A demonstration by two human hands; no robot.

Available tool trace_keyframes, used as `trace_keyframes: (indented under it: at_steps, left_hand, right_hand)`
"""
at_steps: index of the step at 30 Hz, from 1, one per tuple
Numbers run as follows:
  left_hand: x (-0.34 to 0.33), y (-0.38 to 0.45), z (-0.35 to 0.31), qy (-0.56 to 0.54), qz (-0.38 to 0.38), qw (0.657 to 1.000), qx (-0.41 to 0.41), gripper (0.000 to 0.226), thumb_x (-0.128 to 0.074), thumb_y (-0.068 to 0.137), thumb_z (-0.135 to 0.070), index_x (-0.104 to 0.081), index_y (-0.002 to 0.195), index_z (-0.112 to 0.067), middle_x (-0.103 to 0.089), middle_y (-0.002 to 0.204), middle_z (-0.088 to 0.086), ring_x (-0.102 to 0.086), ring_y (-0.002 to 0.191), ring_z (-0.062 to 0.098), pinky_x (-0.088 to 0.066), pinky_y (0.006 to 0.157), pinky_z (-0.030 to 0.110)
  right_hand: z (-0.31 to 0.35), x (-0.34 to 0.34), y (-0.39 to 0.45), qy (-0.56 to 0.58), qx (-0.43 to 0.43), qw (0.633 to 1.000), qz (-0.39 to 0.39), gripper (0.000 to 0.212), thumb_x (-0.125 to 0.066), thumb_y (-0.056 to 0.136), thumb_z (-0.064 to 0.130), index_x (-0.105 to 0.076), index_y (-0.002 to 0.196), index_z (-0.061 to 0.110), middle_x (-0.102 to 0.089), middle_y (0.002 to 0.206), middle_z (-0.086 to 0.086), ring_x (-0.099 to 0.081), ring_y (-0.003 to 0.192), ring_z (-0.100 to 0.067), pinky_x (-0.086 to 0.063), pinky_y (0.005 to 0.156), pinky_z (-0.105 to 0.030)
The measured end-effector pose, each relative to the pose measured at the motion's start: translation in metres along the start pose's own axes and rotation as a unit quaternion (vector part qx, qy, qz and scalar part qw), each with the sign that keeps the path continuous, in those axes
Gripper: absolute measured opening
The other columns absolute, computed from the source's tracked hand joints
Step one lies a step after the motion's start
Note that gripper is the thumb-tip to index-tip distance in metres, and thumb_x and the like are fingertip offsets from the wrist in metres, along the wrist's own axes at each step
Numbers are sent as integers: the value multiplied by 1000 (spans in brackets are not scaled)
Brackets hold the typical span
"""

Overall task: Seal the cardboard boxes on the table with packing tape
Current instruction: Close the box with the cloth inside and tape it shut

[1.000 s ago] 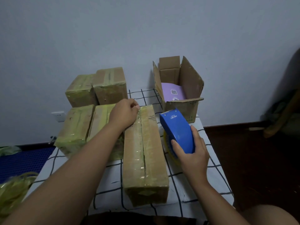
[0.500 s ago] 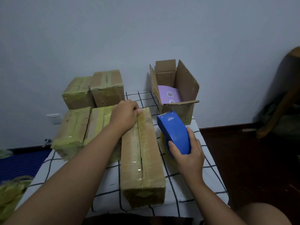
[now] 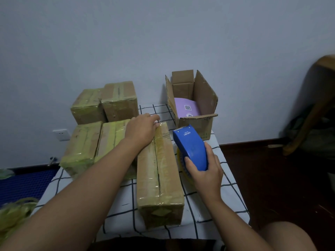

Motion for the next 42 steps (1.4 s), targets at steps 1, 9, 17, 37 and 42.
trace_keyframes:
  at_steps: [1,9,17,37,42]
  left_hand:
    - [6,-4,-1,-3,5,1000,4,35,-42,102,-39,-51,135,-30,-62,120,3,-58,108,26,-44,87,39]
    - [52,-136,-67,-106,181,972,-109,88,-48,72,-83,-30,149,-44,-27,157,-15,-24,142,8,-22,114,33]
    - [31,-192,-83,72,165,973,-147,66,-38,103,-45,-1,156,-34,1,165,1,-1,151,21,3,120,31]
    - [-30,65,2,98,52,994,-25,57,-51,99,-32,-30,152,-30,-44,145,3,-47,125,25,-43,92,34]
    - [-44,87,22,123,23,992,-4,54,-53,97,-31,-36,149,-26,-49,130,6,-52,111,27,-41,86,35]
  right_hand:
    - [1,-1,0,-1,-1,1000,2,77,-79,82,31,-43,149,27,-50,110,8,-46,98,16,-35,75,-6]
    - [5,5,-3,13,-21,1000,12,76,-78,83,33,-43,149,26,-48,110,7,-45,100,-6,-37,84,-25]
    - [10,10,-3,55,-32,998,29,74,-78,84,34,-43,149,26,-48,122,10,-45,112,-8,-37,92,-27]
    - [-8,5,11,58,-7,998,27,80,-85,74,29,-44,141,42,-51,111,25,-45,106,18,-40,82,-20]
    - [-11,3,17,63,-15,998,28,82,-75,61,52,-40,136,51,-50,112,31,-46,107,18,-40,80,-15]
Point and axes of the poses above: each hand's wrist, its own y-axis towards the middle knuckle, its own x-axis out of the back of the hand, z = x × y, the point moved 10 cm from there along y, towards the middle knuckle
